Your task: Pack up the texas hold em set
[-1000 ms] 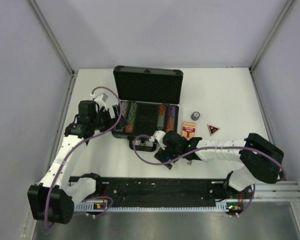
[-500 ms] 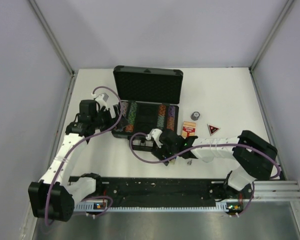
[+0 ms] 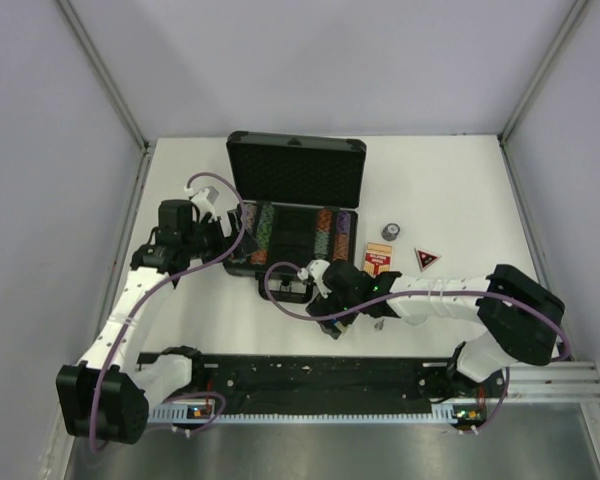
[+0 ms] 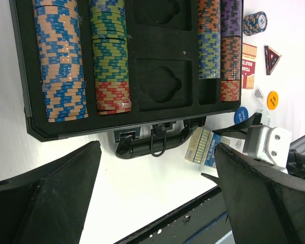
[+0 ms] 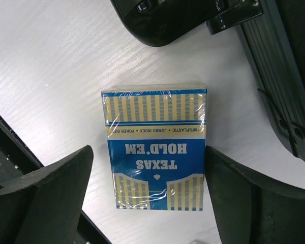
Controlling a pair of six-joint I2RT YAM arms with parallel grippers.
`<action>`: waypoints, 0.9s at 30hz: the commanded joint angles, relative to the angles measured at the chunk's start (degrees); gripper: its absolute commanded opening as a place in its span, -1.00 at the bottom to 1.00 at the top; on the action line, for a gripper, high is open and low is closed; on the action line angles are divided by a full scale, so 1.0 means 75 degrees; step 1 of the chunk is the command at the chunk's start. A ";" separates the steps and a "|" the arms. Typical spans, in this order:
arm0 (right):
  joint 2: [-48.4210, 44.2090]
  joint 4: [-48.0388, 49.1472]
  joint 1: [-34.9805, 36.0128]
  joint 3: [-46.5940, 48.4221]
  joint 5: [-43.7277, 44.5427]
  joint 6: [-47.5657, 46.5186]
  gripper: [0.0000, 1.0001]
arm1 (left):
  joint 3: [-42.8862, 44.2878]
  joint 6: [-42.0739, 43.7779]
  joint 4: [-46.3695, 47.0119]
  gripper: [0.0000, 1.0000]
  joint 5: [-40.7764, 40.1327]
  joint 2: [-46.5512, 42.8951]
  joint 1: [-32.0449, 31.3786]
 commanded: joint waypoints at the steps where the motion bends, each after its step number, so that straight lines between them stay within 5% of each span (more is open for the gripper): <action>1: -0.0155 -0.0240 0.0044 -0.0147 -0.0194 0.0503 0.68 | -0.0099 0.0018 0.0347 0.98 0.0278 -0.0170 -0.0015; 13: 0.0431 -0.0567 0.0453 0.0263 0.0965 0.0445 0.79 | -0.0287 0.0029 0.0288 0.97 0.0571 -0.0240 -0.0027; 16: 0.0665 -0.0743 0.0524 0.0404 0.1271 0.0456 0.57 | -0.0275 0.0065 0.0218 0.98 0.0477 -0.0287 -0.0015; 20: 0.0631 -0.0849 0.0547 0.0521 0.1494 0.0573 0.02 | -0.0275 0.0065 0.0183 0.97 0.0501 -0.0276 -0.0015; 27: -0.0527 -0.0872 0.0547 0.0931 0.1318 0.0703 -0.04 | -0.0181 0.0076 0.0042 0.97 0.0816 -0.0135 -0.0015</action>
